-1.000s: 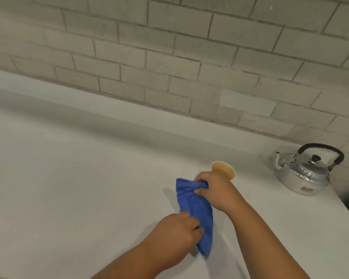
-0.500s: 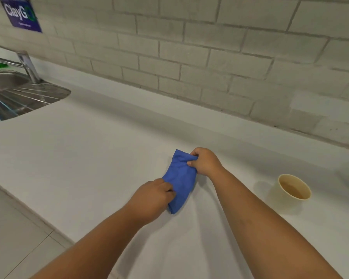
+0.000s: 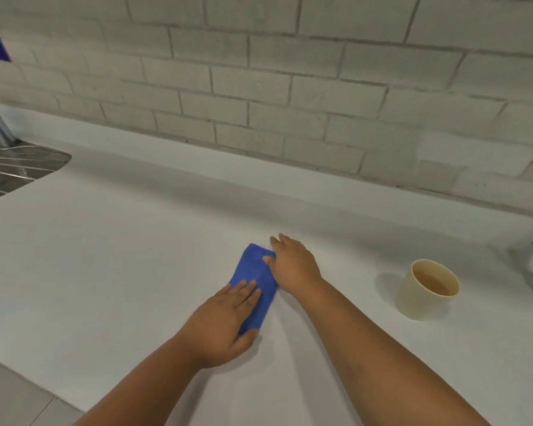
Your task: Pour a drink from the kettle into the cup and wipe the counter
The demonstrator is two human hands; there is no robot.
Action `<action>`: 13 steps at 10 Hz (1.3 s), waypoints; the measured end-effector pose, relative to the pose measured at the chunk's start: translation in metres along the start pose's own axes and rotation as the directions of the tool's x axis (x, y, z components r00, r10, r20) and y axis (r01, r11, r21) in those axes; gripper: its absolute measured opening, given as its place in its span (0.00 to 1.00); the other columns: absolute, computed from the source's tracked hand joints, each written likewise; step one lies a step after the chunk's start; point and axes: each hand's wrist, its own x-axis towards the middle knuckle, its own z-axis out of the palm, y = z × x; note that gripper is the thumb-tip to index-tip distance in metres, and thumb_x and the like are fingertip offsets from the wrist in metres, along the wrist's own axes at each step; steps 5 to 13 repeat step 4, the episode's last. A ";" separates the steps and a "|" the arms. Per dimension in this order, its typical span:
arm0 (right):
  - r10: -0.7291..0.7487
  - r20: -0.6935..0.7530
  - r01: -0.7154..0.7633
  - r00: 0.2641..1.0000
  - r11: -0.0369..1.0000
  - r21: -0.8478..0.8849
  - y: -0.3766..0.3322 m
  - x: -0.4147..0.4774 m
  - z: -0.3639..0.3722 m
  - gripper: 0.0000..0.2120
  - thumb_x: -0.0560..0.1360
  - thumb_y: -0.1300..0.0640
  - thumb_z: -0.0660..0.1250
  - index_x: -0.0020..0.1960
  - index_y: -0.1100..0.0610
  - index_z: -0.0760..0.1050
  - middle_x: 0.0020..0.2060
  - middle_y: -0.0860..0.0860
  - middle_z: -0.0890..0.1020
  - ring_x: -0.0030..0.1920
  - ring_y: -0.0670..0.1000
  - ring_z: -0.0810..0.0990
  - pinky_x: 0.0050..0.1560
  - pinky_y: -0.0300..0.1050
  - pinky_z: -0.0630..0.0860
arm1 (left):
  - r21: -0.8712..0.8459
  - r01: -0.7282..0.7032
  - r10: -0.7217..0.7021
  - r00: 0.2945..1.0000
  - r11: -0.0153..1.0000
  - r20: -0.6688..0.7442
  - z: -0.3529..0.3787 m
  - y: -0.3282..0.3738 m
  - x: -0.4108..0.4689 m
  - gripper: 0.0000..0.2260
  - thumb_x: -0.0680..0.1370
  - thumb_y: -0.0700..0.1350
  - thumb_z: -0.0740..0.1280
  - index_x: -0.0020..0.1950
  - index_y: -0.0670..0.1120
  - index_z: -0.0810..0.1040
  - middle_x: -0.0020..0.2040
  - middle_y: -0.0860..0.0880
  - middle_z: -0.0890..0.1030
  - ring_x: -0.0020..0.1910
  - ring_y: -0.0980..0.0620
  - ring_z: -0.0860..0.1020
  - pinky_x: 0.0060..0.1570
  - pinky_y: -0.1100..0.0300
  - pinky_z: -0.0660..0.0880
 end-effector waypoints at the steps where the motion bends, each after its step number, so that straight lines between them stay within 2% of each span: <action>1: -0.093 0.125 0.105 0.988 0.991 -0.088 -0.003 -0.018 0.019 0.28 0.80 0.46 0.49 0.75 0.55 0.48 0.77 0.53 0.50 0.76 0.57 0.47 0.74 0.57 0.47 | 0.011 0.037 -0.037 0.998 0.999 0.046 0.013 0.004 0.003 0.35 0.75 0.66 0.43 0.74 0.46 0.39 0.74 0.52 0.37 0.73 0.52 0.36 0.69 0.61 0.30; 2: -0.092 0.188 0.112 0.978 0.989 -0.097 -0.001 -0.034 0.040 0.27 0.80 0.45 0.44 0.76 0.56 0.44 0.77 0.52 0.46 0.76 0.55 0.41 0.74 0.58 0.43 | 0.043 0.031 -0.031 0.999 0.999 -0.016 0.021 0.006 0.002 0.39 0.73 0.69 0.42 0.73 0.43 0.42 0.75 0.50 0.44 0.74 0.47 0.41 0.67 0.63 0.30; 3: -0.078 0.184 0.093 0.980 0.993 -0.076 0.000 -0.038 0.038 0.28 0.80 0.45 0.43 0.76 0.55 0.42 0.77 0.52 0.45 0.76 0.54 0.40 0.74 0.59 0.41 | 0.027 0.045 -0.045 0.999 0.999 -0.005 0.021 0.007 0.001 0.40 0.73 0.70 0.42 0.73 0.43 0.43 0.76 0.49 0.46 0.74 0.47 0.42 0.68 0.63 0.31; 4: -0.083 0.226 0.097 0.970 0.994 -0.049 -0.001 -0.037 0.025 0.29 0.80 0.44 0.44 0.76 0.55 0.43 0.77 0.52 0.45 0.76 0.54 0.41 0.74 0.60 0.40 | 0.018 0.088 -0.090 0.988 0.996 0.125 0.014 0.005 0.007 0.41 0.70 0.72 0.40 0.74 0.46 0.38 0.76 0.51 0.42 0.75 0.54 0.41 0.72 0.60 0.39; 13: -0.083 0.226 0.097 0.970 0.994 -0.049 -0.001 -0.037 0.025 0.29 0.80 0.44 0.44 0.76 0.55 0.43 0.77 0.52 0.45 0.76 0.54 0.41 0.74 0.60 0.40 | 0.018 0.088 -0.090 0.988 0.996 0.125 0.014 0.005 0.007 0.41 0.70 0.72 0.40 0.74 0.46 0.38 0.76 0.51 0.42 0.75 0.54 0.41 0.72 0.60 0.39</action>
